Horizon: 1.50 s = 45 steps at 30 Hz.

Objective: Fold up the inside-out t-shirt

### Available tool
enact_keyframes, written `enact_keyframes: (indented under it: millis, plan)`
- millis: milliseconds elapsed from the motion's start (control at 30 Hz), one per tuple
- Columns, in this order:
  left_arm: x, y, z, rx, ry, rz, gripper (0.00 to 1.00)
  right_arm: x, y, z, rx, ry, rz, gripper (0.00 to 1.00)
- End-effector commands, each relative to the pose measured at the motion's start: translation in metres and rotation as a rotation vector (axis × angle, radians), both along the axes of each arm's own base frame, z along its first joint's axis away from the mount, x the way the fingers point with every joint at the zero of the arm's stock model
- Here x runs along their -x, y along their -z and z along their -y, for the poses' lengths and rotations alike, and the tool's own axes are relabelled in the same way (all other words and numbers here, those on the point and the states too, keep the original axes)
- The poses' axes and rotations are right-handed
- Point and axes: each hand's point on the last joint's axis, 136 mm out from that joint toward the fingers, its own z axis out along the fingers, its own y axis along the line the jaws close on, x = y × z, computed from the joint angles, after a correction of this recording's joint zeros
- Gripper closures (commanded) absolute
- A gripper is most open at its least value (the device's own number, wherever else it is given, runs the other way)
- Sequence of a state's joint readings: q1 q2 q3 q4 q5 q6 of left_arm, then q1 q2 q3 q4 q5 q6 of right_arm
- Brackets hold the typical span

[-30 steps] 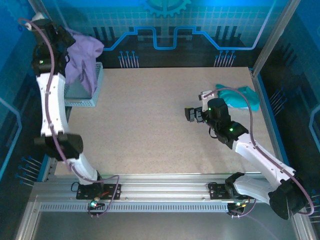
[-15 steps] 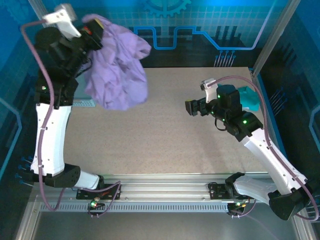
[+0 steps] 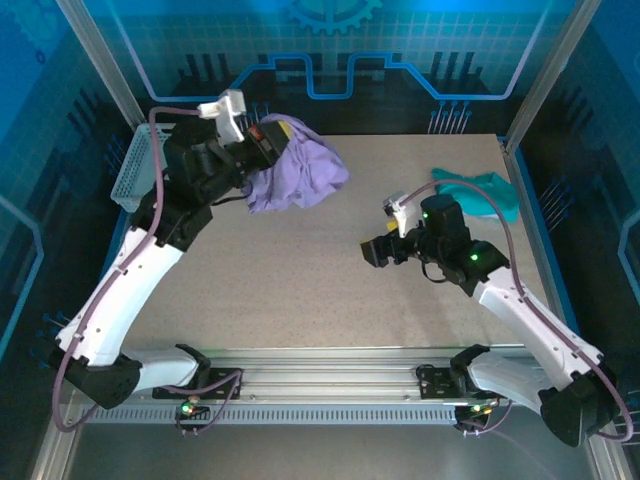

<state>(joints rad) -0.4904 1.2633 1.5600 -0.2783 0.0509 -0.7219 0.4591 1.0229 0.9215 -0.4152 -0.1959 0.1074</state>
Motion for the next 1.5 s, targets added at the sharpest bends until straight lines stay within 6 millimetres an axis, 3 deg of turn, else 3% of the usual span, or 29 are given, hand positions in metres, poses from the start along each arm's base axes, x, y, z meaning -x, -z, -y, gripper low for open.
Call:
enact_keyframes:
  millis: [0, 133, 267, 333, 433, 500, 567, 667, 733, 800, 933, 1100, 1200, 1333, 1400, 1467]
  plan:
    - [0.017, -0.044, 0.022, 0.115, 0.064, 0.102, 1.0, 0.001, -0.015, 0.018, -0.014, 0.051, 0.04, 0.12]
    - [0.019, -0.052, 0.045, 0.091, 0.111, 0.11, 1.0, 0.003, -0.018, 0.036, -0.039, 0.109, 0.042, 0.12]
    - [-0.006, -0.037, 0.035, 0.003, -0.001, 0.109, 1.0, 0.005, -0.018, 0.044, -0.061, 0.135, 0.031, 0.12]
    - [-0.032, -0.012, 0.021, -0.046, -0.093, 0.075, 1.0, 0.007, -0.003, 0.044, -0.053, 0.136, 0.0, 0.12]
    - [-0.084, 0.045, -0.007, -0.095, -0.22, -0.023, 0.94, 0.003, 0.014, 0.043, -0.056, 0.153, -0.039, 0.13]
    - [-0.121, 0.089, -0.025, -0.171, -0.294, -0.086, 0.71, -0.001, 0.029, 0.042, -0.046, 0.168, -0.074, 0.13]
    - [-0.152, 0.133, -0.047, -0.265, -0.351, -0.175, 0.58, -0.006, 0.047, 0.045, -0.005, 0.209, -0.113, 0.13]
    - [-0.169, 0.184, -0.086, -0.358, -0.403, -0.336, 0.36, -0.01, 0.076, 0.049, 0.087, 0.269, -0.188, 0.14]
    - [-0.157, 0.205, -0.093, -0.378, -0.379, -0.395, 0.27, -0.009, 0.094, 0.045, 0.133, 0.275, -0.233, 0.14]
    - [-0.128, 0.228, -0.09, -0.371, -0.34, -0.425, 0.18, -0.008, 0.113, 0.037, 0.158, 0.261, -0.281, 0.16]
    - [-0.057, 0.281, -0.069, -0.392, -0.23, -0.504, 0.17, -0.007, 0.15, 0.033, 0.243, 0.271, -0.382, 0.2]
    - [0.044, 0.35, -0.02, -0.568, -0.04, -0.631, 0.17, -0.012, 0.185, 0.039, 0.335, 0.305, -0.467, 0.24]
    - [0.086, 0.381, -0.004, -0.619, -0.002, -0.684, 0.18, -0.022, 0.203, 0.033, 0.339, 0.313, -0.51, 0.26]
    - [0.109, 0.41, 0.016, -0.679, 0.041, -0.703, 0.19, -0.028, 0.221, 0.027, 0.344, 0.309, -0.557, 0.33]
    - [0.107, 0.422, 0.03, -0.692, 0.069, -0.7, 0.22, -0.028, 0.228, 0.026, 0.349, 0.307, -0.567, 0.36]
    - [0.1, 0.435, 0.044, -0.703, 0.086, -0.697, 0.27, -0.041, 0.219, 0.019, 0.332, 0.301, -0.534, 0.43]
